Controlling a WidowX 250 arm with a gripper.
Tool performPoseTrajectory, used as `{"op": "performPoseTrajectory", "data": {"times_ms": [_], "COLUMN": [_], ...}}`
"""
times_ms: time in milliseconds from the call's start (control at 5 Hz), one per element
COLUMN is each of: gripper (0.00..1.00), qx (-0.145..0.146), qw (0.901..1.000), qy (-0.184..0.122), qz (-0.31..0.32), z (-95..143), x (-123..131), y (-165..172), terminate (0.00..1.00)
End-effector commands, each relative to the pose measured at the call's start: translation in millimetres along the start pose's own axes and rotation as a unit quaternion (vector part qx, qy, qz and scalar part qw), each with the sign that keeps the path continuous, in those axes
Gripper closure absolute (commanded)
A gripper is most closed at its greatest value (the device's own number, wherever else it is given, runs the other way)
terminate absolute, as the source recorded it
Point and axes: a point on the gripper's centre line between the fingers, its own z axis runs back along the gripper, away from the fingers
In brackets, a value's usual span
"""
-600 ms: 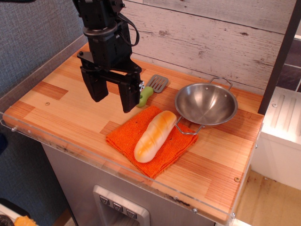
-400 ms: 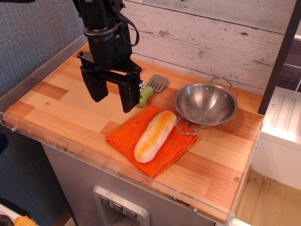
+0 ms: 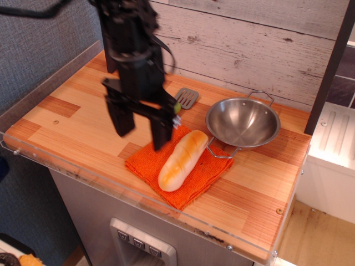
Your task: Pick the hot dog from middle of the towel and place it on the corner
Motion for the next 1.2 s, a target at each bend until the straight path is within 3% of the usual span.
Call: {"op": "performPoseTrajectory", "data": {"times_ms": [0, 800, 1000], "gripper": [0.00, 0.00, 1.00], "qx": [0.023, 0.045, 0.050], "qw": [0.9996, 0.9978, 0.9979], "qy": [-0.014, 0.019, 0.019], "qz": [0.007, 0.046, 0.037], "z": [0, -35, -36], "x": [0, 7, 8], "y": [-30, -13, -16], "terminate": [0.00, 0.00, 0.00]}}
